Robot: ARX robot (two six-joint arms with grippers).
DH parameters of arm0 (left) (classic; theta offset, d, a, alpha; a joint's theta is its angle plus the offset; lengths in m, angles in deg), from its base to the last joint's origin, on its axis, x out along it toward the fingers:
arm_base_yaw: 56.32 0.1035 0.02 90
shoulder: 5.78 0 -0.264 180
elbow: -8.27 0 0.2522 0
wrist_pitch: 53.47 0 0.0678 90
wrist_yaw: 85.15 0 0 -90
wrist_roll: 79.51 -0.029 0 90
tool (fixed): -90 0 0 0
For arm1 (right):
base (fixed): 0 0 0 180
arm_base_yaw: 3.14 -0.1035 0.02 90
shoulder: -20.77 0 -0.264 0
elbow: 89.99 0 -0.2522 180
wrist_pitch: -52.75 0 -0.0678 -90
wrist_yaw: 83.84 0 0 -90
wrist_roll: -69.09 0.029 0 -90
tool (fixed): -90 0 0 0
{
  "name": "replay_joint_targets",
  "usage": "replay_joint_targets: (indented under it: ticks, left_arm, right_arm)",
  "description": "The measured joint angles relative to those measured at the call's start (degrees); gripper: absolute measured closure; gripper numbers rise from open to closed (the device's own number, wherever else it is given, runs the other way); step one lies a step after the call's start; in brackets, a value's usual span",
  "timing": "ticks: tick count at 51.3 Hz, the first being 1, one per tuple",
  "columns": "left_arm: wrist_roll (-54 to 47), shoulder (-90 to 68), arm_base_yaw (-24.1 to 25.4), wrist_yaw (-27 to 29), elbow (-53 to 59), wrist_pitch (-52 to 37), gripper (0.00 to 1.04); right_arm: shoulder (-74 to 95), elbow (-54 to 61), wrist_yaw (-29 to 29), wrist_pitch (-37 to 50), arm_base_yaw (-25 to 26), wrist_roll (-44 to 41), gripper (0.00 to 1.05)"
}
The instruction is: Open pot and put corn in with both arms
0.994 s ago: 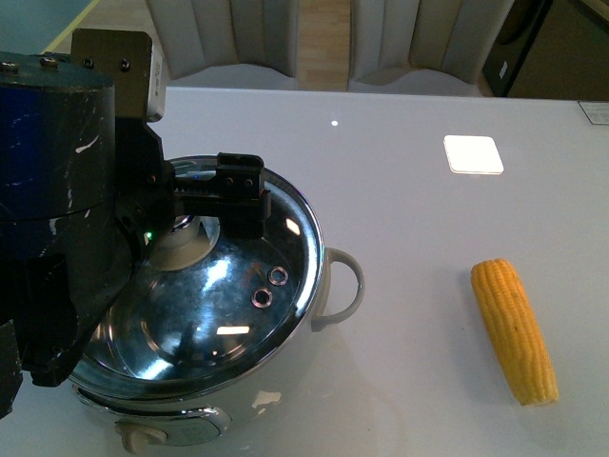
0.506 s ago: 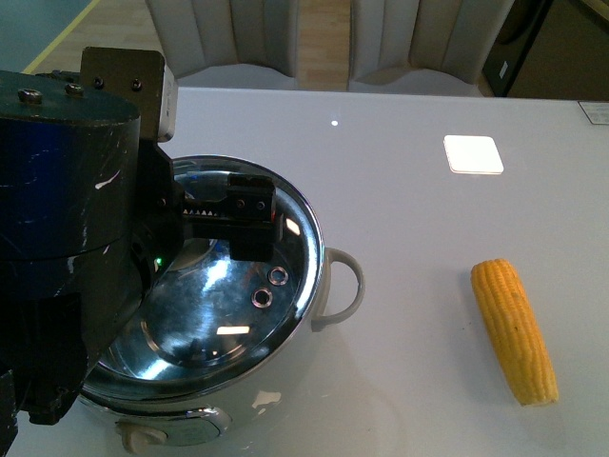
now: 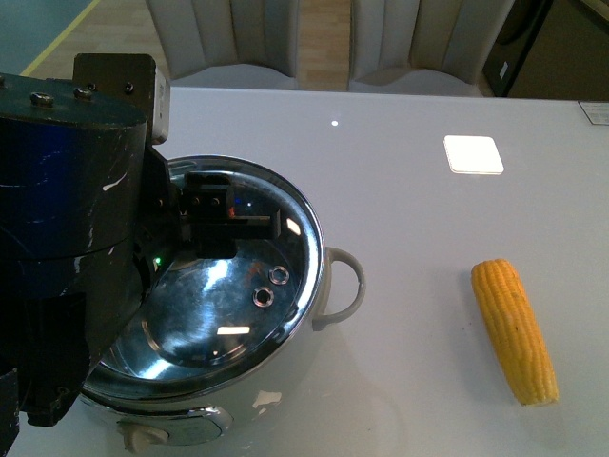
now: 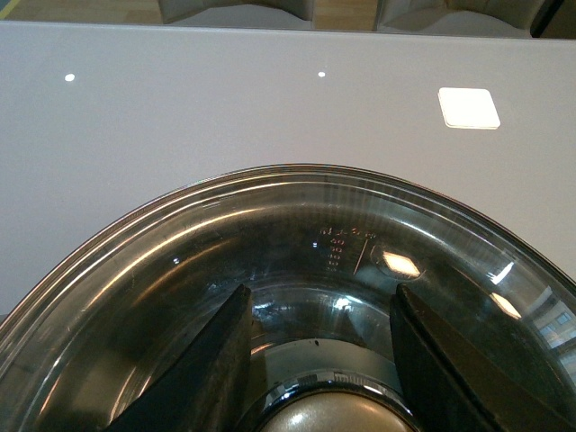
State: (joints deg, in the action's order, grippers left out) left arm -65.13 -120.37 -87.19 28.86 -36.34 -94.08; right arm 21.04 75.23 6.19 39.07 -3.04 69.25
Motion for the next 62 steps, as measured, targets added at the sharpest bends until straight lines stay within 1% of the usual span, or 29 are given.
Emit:
replay_joint_targets:
  ticks: [13, 21, 33, 42, 46, 62]
  left_arm:
    - [-0.5, 1.0, 0.5, 0.0, -0.2, 1.7, 0.64]
    - [-1.7, 4.3, 2.0, -1.7, -0.7, 5.9, 0.64]
    - [-2.7, 11.1, 4.5, -1.3, -1.4, 11.8, 0.64]
    - [-3.0, 18.2, 6.2, -2.0, -1.5, 15.1, 0.64]
    - [-3.6, 21.2, 8.3, -2.9, -1.5, 15.8, 0.64]
    - [-8.0, 28.1, 21.4, -6.5, 1.5, 16.0, 0.64]
  right_arm:
    - [0.0, 0.0, 0.0, 0.0, 0.0, 0.0, 0.09]
    - [0.0, 0.0, 0.0, 0.0, 0.0, 0.0, 0.09]
    - [0.0, 0.0, 0.0, 0.0, 0.0, 0.0, 0.09]
    - [0.0, 0.0, 0.0, 0.0, 0.0, 0.0, 0.09]
    - [0.0, 0.0, 0.0, 0.0, 0.0, 0.0, 0.09]
    - [0.0, 0.0, 0.0, 0.0, 0.0, 0.0, 0.09]
